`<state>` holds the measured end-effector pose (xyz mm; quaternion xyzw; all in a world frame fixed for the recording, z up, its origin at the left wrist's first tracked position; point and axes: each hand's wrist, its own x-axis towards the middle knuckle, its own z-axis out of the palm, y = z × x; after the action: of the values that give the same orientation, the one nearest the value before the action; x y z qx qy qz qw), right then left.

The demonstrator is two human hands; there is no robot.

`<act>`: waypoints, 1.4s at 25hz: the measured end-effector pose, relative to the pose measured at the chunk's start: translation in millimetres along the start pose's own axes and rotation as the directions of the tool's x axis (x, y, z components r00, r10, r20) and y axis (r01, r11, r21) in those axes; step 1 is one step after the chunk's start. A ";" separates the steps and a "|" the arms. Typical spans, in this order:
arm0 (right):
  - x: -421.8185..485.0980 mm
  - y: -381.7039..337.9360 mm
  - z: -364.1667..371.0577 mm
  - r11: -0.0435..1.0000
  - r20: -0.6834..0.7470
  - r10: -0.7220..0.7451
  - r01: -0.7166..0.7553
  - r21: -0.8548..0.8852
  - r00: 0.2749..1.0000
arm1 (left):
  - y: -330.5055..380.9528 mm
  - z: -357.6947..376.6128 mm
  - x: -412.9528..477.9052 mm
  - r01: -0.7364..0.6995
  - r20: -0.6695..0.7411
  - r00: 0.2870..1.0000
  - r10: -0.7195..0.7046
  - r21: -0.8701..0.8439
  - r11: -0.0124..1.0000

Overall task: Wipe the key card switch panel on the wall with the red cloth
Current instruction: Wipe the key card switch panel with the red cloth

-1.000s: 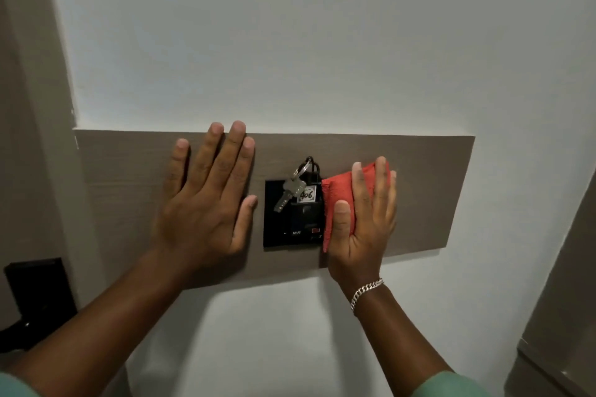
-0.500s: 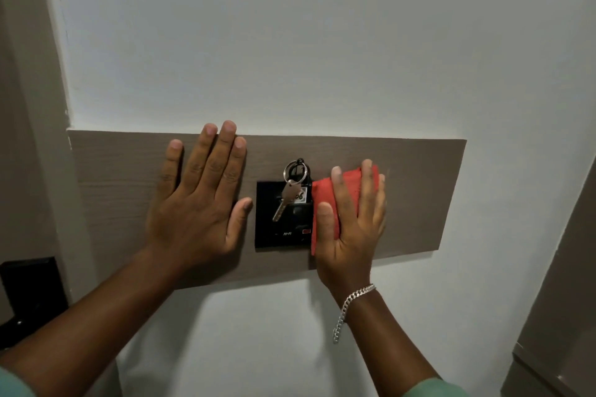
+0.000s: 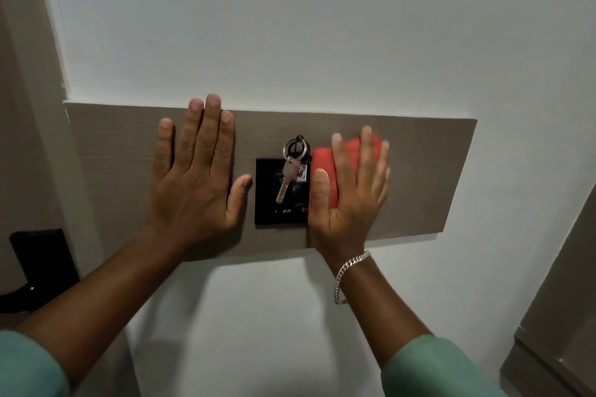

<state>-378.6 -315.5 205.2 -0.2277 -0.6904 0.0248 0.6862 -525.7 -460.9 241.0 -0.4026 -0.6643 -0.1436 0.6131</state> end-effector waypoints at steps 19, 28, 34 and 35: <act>-44.8 12.7 -4.6 0.996 -0.012 0.056 -0.055 0.075 0.998 | 0.8 -4.8 -1.0 0.009 0.015 1.000 -0.009 -0.013 1.000; -46.9 -5.3 14.1 0.971 -0.165 0.228 -0.211 0.116 0.960 | -1.3 -4.3 -0.1 0.005 0.017 1.000 -0.005 -0.025 1.000; -36.1 -18.7 23.5 0.910 -0.279 0.402 -0.347 0.225 0.872 | -2.5 -2.6 -2.4 -0.002 0.016 1.000 0.002 -0.035 0.999; -40.8 -13.8 20.2 0.929 -0.268 0.358 -0.313 0.198 0.894 | -1.3 -2.6 -2.5 -0.002 0.011 1.000 0.002 -0.030 1.000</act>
<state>-403.8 -336.4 170.6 -0.2927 -0.5248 0.1600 0.7831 -525.0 -464.5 239.6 -0.4132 -0.6652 -0.1508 0.6034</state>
